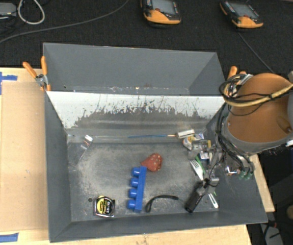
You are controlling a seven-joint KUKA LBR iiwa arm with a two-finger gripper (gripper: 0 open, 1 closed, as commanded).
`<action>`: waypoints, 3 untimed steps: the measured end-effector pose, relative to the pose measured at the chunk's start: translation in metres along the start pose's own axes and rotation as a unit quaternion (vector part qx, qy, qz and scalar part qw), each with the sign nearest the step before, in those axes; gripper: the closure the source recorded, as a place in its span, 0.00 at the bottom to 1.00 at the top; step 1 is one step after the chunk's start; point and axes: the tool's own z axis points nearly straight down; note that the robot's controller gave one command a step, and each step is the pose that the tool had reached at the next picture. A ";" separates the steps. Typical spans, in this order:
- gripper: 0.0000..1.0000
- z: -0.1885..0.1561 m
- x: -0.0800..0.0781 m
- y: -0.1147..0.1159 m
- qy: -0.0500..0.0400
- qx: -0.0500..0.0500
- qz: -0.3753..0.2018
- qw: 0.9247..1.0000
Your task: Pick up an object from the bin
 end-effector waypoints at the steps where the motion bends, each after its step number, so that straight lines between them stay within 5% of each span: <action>1: 0.00 -0.003 -0.002 0.000 -0.004 0.000 -0.001 1.000; 2: 0.00 0.053 0.008 -0.014 -0.004 0.000 -0.069 0.998; 3: 0.00 0.069 0.021 -0.035 -0.003 0.001 -0.185 0.983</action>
Offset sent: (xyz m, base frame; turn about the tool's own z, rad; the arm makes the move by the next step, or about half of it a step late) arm -0.0244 -0.0378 -0.1428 -0.3422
